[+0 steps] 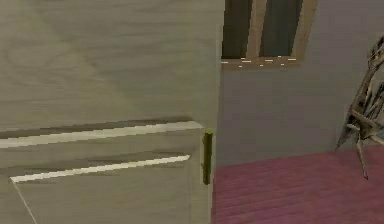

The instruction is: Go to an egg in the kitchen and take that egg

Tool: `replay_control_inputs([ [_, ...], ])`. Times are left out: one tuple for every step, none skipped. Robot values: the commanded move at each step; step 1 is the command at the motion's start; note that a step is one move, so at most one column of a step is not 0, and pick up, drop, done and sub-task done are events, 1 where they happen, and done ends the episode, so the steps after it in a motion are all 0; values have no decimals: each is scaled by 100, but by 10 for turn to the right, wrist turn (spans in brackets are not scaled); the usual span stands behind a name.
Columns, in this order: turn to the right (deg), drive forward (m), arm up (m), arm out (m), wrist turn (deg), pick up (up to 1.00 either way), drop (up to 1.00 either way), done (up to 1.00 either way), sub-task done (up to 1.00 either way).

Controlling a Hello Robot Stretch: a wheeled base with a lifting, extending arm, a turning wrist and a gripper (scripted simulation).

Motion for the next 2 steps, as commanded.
replay_control_inputs([
  [-450, 0, 0, 0, 0, 0, 0, 0, 0],
  [-90, 0, 0, 0, 0, 0, 0, 0, 0],
])
